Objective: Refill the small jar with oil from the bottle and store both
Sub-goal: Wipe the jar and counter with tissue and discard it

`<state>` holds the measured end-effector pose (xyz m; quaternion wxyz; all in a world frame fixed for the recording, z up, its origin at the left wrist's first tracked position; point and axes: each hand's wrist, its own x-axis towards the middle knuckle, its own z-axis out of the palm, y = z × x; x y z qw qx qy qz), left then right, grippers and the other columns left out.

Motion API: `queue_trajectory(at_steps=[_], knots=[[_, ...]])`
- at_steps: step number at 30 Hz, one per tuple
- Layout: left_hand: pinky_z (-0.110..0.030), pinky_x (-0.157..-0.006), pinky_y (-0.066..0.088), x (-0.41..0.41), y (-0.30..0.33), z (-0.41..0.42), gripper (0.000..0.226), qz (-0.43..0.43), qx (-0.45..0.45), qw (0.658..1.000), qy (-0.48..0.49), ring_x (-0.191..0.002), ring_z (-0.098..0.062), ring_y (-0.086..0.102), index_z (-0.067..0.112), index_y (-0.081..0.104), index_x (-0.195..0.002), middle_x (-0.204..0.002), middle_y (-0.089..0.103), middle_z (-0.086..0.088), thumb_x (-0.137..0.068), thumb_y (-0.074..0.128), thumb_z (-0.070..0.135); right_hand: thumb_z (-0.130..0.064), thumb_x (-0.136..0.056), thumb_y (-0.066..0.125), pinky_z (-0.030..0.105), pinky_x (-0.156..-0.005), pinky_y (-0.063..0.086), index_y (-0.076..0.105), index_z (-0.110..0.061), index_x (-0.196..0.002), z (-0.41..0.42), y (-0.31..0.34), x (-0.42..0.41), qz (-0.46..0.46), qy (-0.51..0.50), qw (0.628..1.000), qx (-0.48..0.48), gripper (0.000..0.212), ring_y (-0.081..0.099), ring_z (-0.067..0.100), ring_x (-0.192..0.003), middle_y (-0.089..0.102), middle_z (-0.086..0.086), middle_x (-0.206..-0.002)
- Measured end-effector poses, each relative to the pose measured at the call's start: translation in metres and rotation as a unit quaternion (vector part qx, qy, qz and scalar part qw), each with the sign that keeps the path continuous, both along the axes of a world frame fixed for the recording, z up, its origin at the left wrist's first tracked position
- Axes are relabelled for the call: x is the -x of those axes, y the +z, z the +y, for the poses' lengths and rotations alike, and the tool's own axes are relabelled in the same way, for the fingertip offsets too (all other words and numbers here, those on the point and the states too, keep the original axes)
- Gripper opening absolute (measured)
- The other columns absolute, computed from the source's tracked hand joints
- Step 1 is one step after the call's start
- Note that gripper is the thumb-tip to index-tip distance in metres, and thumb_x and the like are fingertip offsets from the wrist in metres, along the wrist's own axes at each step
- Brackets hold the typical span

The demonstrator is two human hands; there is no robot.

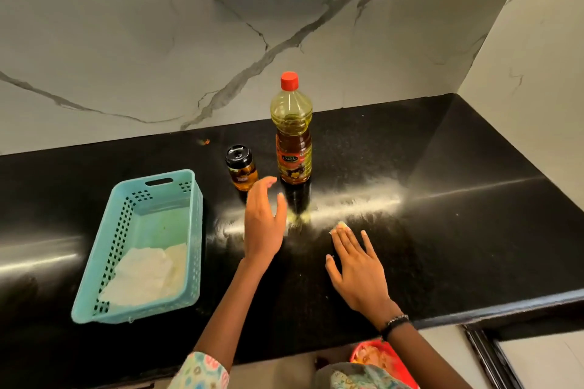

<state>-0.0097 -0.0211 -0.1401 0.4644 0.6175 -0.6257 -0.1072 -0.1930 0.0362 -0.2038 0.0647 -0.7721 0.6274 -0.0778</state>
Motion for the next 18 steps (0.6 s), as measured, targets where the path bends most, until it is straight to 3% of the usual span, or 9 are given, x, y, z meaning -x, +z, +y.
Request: queue_trajectory(at_steps=[4, 7, 10, 13, 18], knots=[[-0.035, -0.101, 0.044, 0.013, 0.019, -0.051, 0.050, 0.065, -0.031, 0.997, -0.007, -0.123, -0.013, 0.047, 0.010, 0.043, -0.133, -0.132, 0.051, -0.004, -0.090, 0.061, 0.027, -0.053, -0.088, -0.001, 0.031, -0.114, -0.011, 0.018, -0.014, -0.149, -0.040, 0.005, -0.006, 0.001, 0.040, 0.999, -0.019, 0.075, 0.008, 0.012, -0.146, 0.015, 0.002, -0.157], [-0.034, -0.104, 0.042, 0.021, 0.031, -0.086, 0.071, 0.121, -0.068, 0.990, 0.003, -0.127, -0.013, 0.044, 0.015, 0.036, -0.138, -0.138, 0.047, -0.002, -0.081, 0.069, 0.043, -0.053, -0.083, -0.008, 0.031, -0.117, -0.012, 0.011, -0.015, -0.151, -0.069, 0.010, -0.011, -0.004, 0.051, 0.998, -0.028, 0.080, 0.002, 0.011, -0.146, 0.008, 0.001, -0.158], [-0.031, -0.097, 0.046, 0.027, 0.039, -0.113, 0.079, 0.147, -0.085, 0.985, 0.024, -0.119, -0.013, 0.050, 0.020, 0.040, -0.131, -0.130, 0.051, 0.002, -0.069, 0.074, 0.055, -0.053, -0.085, -0.003, 0.031, -0.117, -0.011, 0.017, -0.012, -0.150, -0.092, 0.009, -0.017, -0.010, 0.056, 0.998, -0.026, 0.079, 0.008, 0.012, -0.146, 0.015, 0.004, -0.157], [-0.028, -0.091, 0.046, 0.035, 0.043, -0.130, 0.075, 0.157, -0.095, 0.981, 0.067, -0.111, -0.013, 0.053, 0.020, 0.045, -0.122, -0.121, 0.056, 0.003, -0.064, 0.077, 0.055, -0.051, -0.090, 0.006, 0.034, -0.115, -0.006, 0.027, -0.009, -0.147, -0.110, 0.007, -0.021, -0.012, 0.060, 0.998, -0.033, 0.074, 0.018, 0.015, -0.144, 0.026, 0.007, -0.154], [-0.035, -0.089, 0.051, 0.035, 0.040, -0.143, 0.076, 0.143, -0.079, 0.980, 0.116, -0.104, -0.014, 0.061, 0.024, 0.053, -0.115, -0.113, 0.065, 0.004, -0.056, 0.072, 0.068, -0.048, -0.093, 0.017, 0.034, -0.115, 0.001, 0.039, -0.008, -0.141, -0.131, 0.004, -0.025, -0.013, 0.052, 0.998, -0.026, 0.067, 0.030, 0.018, -0.140, 0.037, 0.008, -0.148]])
